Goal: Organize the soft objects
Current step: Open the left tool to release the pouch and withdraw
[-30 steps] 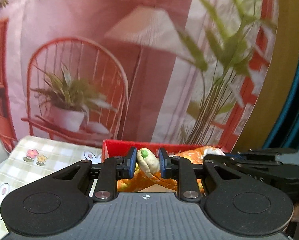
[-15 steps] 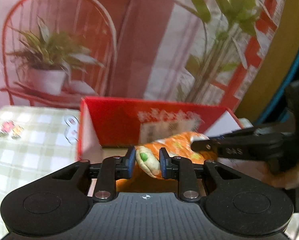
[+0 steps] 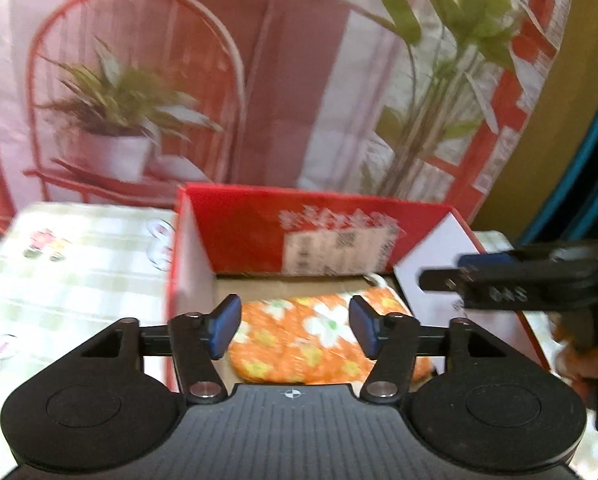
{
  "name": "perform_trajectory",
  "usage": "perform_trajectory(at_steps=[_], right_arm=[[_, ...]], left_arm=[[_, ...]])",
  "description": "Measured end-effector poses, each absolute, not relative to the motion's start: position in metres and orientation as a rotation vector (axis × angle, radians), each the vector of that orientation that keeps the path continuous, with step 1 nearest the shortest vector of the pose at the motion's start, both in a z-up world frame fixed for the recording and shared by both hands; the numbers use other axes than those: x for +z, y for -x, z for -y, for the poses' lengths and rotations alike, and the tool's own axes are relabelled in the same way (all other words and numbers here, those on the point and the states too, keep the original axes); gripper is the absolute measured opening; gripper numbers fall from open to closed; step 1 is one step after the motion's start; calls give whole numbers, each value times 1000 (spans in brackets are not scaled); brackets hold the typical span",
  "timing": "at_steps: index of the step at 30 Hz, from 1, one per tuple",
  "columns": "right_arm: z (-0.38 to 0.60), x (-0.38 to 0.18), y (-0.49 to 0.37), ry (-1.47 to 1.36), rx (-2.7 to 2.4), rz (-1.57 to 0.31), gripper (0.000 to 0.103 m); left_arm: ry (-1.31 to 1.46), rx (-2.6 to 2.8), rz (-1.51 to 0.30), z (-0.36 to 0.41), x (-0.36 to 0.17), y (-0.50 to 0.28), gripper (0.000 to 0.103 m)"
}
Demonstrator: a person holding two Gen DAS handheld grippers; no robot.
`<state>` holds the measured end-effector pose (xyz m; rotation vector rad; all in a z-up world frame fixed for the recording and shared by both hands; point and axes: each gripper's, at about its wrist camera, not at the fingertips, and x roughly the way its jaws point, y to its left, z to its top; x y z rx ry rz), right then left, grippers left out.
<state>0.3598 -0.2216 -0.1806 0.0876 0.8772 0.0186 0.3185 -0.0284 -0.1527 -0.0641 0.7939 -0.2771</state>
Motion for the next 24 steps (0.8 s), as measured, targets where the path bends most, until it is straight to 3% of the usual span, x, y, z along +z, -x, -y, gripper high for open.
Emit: perform_trajectory(at_steps=[2,4,8,11,24], right_arm=[[216,-174,-350,-64,22,-868,60],[209,-168,-341,-42,25,-863,61],[198,-153,-317,-36,32,-829,89],[189,-144,-298,-18,40,-787,102],[167,-148,-195,-137,82,-711,103]], left_arm=[[42,-255,-771,27,-145,-310,71],[28,-226,-766,25,-137,-301,75],[-25,-172,-729,23,-118,-281,98],[-67,-131,-694,22,-108,-261,103],[-108,-128,-680,24,-96,-172,103]])
